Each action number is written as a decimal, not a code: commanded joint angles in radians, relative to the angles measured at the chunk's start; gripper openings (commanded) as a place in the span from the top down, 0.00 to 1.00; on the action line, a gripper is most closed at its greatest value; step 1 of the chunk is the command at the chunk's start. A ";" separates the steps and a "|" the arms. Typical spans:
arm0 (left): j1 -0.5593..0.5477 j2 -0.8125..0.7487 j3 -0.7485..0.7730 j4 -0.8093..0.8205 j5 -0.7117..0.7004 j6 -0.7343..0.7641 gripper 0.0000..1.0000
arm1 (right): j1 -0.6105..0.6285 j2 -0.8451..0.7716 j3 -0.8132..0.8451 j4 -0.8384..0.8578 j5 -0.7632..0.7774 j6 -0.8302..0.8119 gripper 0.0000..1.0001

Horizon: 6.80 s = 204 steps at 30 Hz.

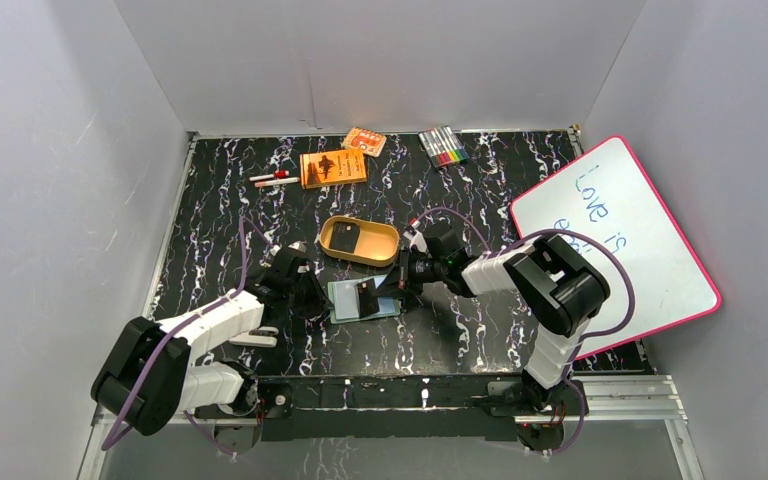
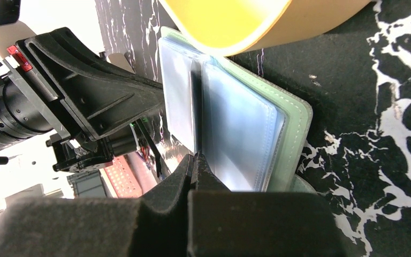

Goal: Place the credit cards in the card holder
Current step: Insert the credit card into the card holder, then pick up the credit card from the storage box.

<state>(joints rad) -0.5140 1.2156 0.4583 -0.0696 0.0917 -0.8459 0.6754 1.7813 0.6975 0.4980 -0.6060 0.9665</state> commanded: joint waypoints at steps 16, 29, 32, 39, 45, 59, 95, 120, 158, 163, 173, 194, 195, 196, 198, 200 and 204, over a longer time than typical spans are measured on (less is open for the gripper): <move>0.000 -0.005 -0.021 -0.015 0.008 0.005 0.93 | 0.006 0.007 -0.014 0.103 0.069 0.041 1.00; 0.000 0.004 -0.020 -0.007 0.009 0.004 0.93 | 0.026 0.043 0.009 0.107 -0.042 0.024 1.00; 0.000 0.004 -0.020 -0.006 0.009 0.004 0.93 | 0.032 0.051 0.003 0.113 -0.044 0.028 1.00; 0.000 0.001 -0.024 -0.002 0.016 -0.004 0.93 | 0.042 0.067 -0.033 0.206 0.000 0.108 1.00; 0.000 -0.005 -0.036 0.010 0.026 -0.016 0.94 | 0.048 0.065 -0.061 0.240 0.060 0.157 1.00; 0.000 -0.004 -0.043 0.024 0.033 -0.019 0.95 | 0.073 0.067 -0.073 0.251 0.112 0.184 1.00; 0.000 -0.057 -0.069 0.034 0.047 -0.047 0.96 | 0.160 0.067 0.144 -0.051 0.104 0.052 0.62; -0.001 -0.422 0.141 -0.341 -0.234 -0.029 0.37 | 0.082 -0.063 0.504 -0.556 0.599 -0.161 0.41; 0.000 -0.497 0.095 -0.376 -0.202 -0.060 0.36 | 0.074 0.298 0.706 -0.436 0.534 -0.025 0.56; 0.000 -0.491 0.095 -0.376 -0.201 -0.058 0.36 | 0.075 0.291 0.690 -0.431 0.528 -0.024 0.64; 0.000 -0.490 0.096 -0.375 -0.203 -0.058 0.36 | 0.073 0.239 0.625 -0.396 0.542 -0.016 0.77; 0.000 -0.486 0.112 -0.378 -0.216 -0.050 0.36 | 0.052 0.110 0.519 -0.340 0.498 0.011 0.95; 0.000 -0.486 0.112 -0.378 -0.217 -0.049 0.36 | 0.052 0.107 0.519 -0.337 0.491 0.014 0.96; 0.000 -0.486 0.113 -0.379 -0.218 -0.050 0.36 | 0.052 0.103 0.519 -0.334 0.484 0.017 0.97; 0.000 -0.487 0.115 -0.379 -0.218 -0.048 0.36 | 0.052 0.096 0.516 -0.328 0.474 0.029 1.00; 0.000 -0.489 0.118 -0.382 -0.220 -0.048 0.36 | 0.051 0.087 0.512 -0.317 0.459 0.051 1.00; 0.000 -0.493 0.127 -0.392 -0.229 -0.046 0.36 | 0.049 0.059 0.505 -0.310 0.446 0.120 1.00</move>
<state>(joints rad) -0.5133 0.7319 0.5621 -0.4351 -0.1150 -0.9005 0.7265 1.9102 1.2133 0.1448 -0.1230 1.0122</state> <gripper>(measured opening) 0.643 0.013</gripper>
